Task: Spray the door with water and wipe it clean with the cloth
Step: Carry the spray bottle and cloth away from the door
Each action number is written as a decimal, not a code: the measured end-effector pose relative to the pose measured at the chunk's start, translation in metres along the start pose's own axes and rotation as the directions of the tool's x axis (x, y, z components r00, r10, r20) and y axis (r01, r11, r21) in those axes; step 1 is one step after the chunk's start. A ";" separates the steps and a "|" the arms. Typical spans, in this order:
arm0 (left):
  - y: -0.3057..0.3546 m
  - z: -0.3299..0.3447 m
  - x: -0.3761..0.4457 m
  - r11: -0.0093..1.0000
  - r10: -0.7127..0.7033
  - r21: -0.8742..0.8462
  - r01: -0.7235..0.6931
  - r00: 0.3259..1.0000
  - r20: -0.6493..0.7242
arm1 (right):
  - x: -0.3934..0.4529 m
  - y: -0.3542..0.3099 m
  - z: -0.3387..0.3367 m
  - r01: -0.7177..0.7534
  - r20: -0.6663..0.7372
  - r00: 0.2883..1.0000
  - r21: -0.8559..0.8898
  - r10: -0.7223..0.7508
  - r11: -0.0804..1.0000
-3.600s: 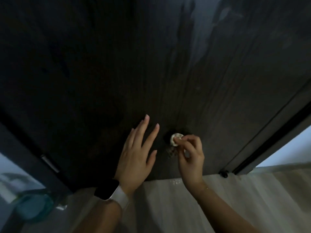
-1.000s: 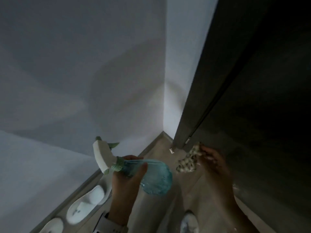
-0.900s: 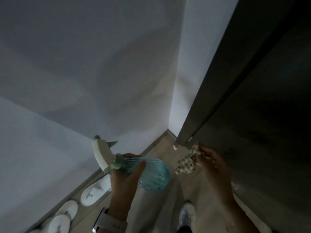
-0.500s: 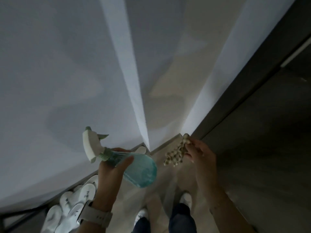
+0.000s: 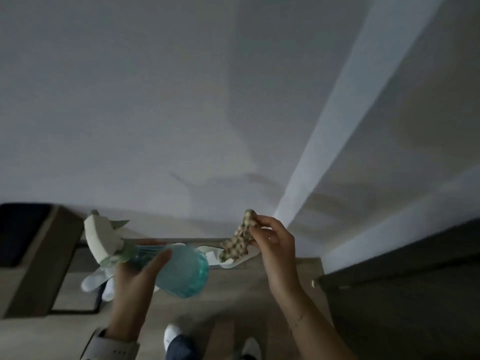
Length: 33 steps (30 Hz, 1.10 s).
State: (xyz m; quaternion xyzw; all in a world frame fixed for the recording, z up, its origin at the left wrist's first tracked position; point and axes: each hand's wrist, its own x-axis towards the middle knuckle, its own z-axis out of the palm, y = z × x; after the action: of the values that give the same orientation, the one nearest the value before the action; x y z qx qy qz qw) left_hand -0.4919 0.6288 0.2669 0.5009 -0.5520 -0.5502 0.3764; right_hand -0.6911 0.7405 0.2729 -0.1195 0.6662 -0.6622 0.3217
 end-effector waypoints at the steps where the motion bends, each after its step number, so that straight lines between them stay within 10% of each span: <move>1: -0.002 -0.016 0.000 1.000 -0.014 -0.012 0.013 0.999 -0.046 | -0.003 0.001 0.016 -0.001 0.041 0.999 0.001 0.001 1.000; 17: -0.054 -0.361 0.119 0.979 -0.148 -0.190 0.080 0.913 -0.379 | -0.051 0.078 0.398 0.044 0.392 0.918 -0.235 0.053 0.971; 33: -0.131 -0.563 0.371 0.982 -0.115 0.124 0.143 0.971 -0.209 | -0.009 0.199 0.674 -0.214 0.296 0.898 -0.350 0.325 0.912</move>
State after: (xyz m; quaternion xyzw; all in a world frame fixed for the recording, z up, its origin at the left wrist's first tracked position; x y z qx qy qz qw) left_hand -0.0092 0.1549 0.1501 0.6136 -0.5142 -0.4804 0.3582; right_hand -0.2359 0.2217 0.1415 -0.1888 0.7038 -0.4665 0.5013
